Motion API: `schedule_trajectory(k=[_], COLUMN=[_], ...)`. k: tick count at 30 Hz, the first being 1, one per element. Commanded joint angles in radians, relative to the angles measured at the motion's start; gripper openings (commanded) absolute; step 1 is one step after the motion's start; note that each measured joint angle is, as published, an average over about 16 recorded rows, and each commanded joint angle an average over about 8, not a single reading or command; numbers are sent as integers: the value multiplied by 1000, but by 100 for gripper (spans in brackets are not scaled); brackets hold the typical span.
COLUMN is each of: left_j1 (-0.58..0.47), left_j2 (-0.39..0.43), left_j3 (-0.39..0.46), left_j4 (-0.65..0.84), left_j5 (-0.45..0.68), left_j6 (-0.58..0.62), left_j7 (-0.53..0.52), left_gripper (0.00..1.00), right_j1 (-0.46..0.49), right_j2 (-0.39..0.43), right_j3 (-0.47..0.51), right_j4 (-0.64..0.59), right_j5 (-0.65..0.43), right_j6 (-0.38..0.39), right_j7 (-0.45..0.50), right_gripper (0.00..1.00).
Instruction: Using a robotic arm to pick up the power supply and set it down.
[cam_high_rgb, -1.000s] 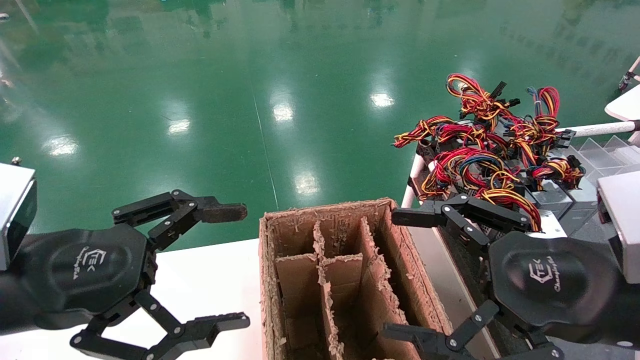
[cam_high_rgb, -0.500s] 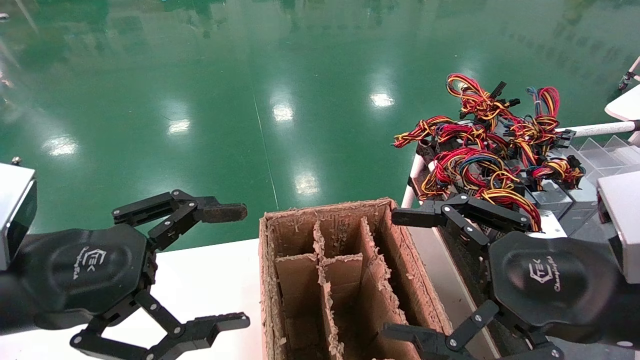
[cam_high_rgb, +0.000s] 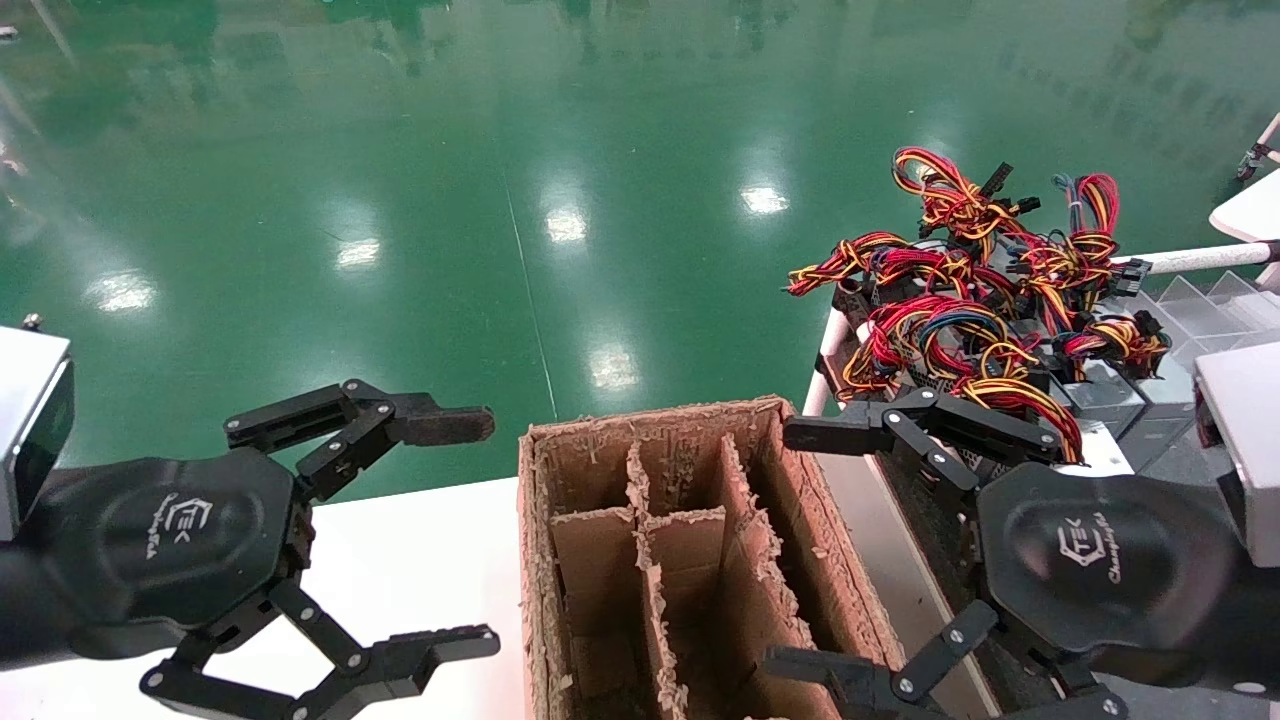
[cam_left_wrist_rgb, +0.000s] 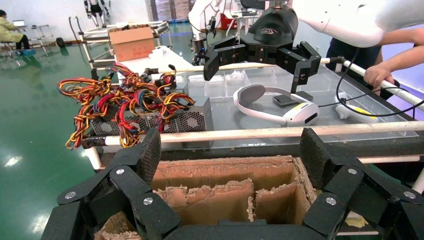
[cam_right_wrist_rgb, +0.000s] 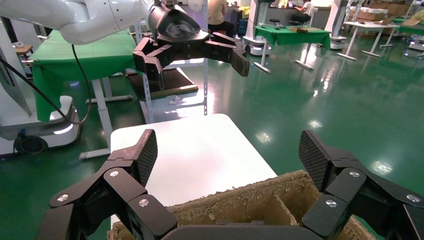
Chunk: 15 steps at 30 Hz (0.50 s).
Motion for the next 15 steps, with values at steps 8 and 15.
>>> schedule_trajectory(k=[8, 15], left_j1=[0, 0], left_j2=[0, 0], left_j3=[0, 0], left_j4=[0, 0], left_j5=[0, 0], left_j6=[0, 0], left_j7=[0, 0], left_gripper=[100, 100], right_j1=[0, 0], right_j2=[0, 0], right_j3=[0, 0], right_j4=[0, 0], right_j5=[0, 0], right_j6=[0, 0], right_j7=[0, 0], right_gripper=[100, 100])
